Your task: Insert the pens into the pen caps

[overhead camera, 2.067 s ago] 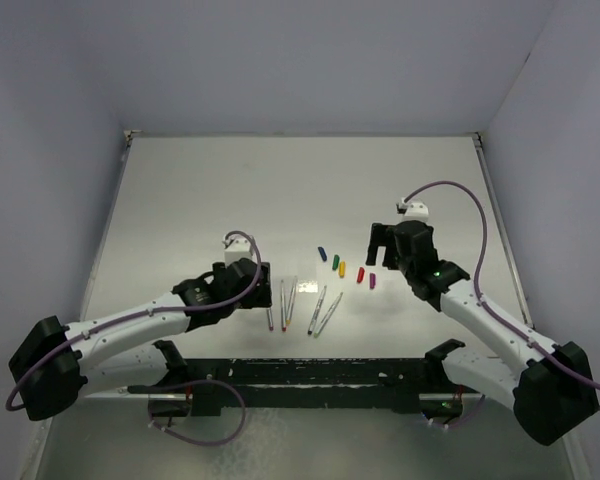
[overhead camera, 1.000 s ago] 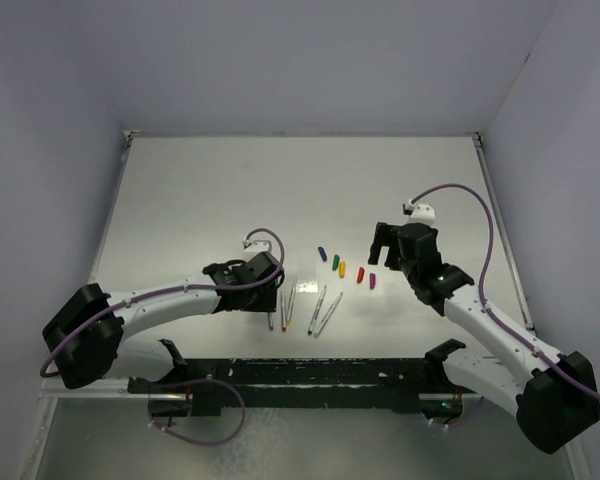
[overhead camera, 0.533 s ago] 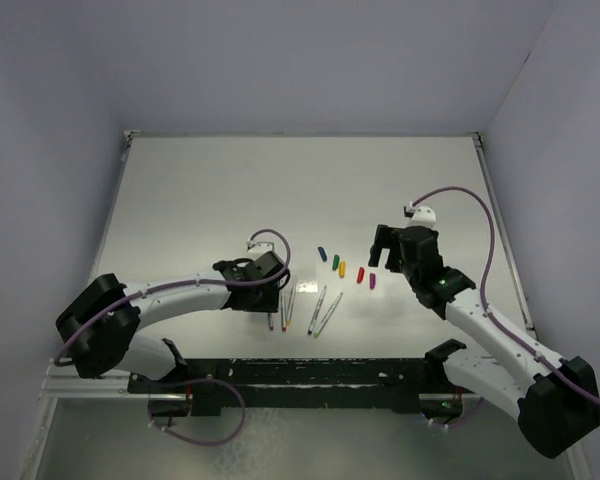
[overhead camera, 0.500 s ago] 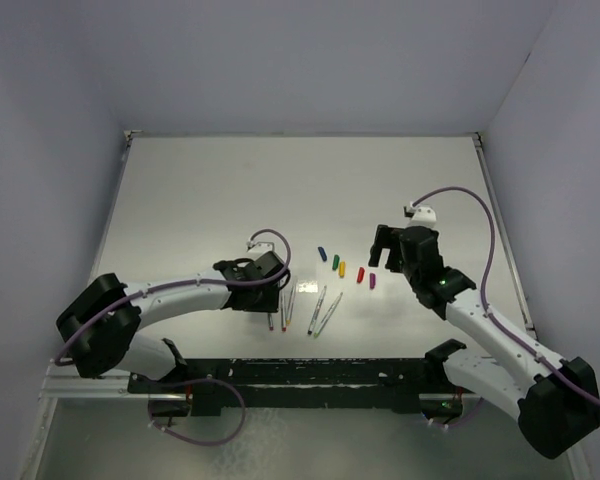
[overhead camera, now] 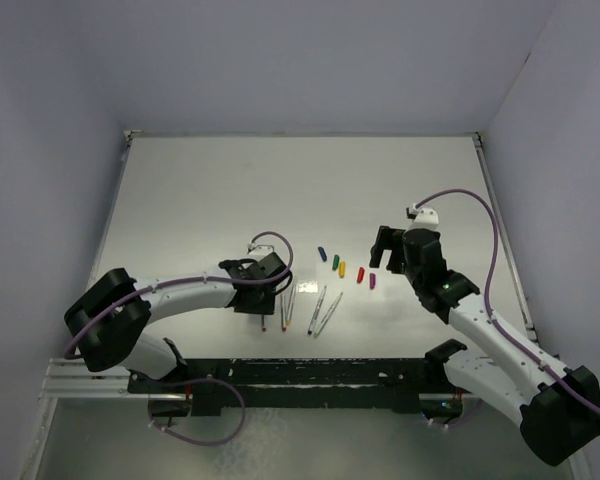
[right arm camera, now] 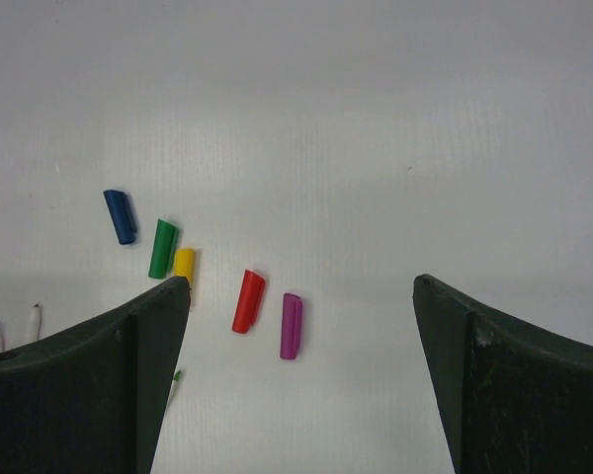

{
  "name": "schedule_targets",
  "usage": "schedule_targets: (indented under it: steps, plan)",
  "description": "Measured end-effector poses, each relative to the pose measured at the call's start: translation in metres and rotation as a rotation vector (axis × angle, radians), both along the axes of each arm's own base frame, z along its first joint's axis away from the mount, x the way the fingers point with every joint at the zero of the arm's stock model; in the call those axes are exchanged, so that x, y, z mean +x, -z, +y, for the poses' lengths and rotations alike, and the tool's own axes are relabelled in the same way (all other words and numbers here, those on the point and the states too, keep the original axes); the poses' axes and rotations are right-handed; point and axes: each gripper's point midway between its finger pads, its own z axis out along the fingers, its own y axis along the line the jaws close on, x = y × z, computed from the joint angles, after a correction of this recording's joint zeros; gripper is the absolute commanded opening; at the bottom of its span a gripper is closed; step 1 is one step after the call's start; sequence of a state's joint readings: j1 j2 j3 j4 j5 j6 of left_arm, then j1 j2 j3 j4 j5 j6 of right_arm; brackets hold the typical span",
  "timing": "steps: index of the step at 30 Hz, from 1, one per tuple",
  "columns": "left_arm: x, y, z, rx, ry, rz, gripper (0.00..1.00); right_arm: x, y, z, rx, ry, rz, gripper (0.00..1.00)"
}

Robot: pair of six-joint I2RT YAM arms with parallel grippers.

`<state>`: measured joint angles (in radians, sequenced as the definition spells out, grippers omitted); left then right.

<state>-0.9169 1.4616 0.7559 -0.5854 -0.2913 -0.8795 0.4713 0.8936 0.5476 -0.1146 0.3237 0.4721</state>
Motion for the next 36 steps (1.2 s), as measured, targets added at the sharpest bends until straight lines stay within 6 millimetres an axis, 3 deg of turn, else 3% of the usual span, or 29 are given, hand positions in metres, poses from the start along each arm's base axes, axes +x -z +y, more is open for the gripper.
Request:
schedule_targets:
  steps: [16,28,36]
  plan:
    - [0.000,0.002,0.000,0.002,-0.018,0.002,0.30,0.000,-0.003,0.000,0.004,0.000,-0.009,0.94]
    - [0.019,0.008,-0.015,0.006,-0.026,-0.032,0.29,-0.004,-0.009,-0.003,0.011,0.001,-0.023,0.93]
    - [0.019,0.008,-0.015,-0.007,-0.026,-0.041,0.29,-0.008,-0.005,-0.004,0.000,0.001,-0.002,0.93]
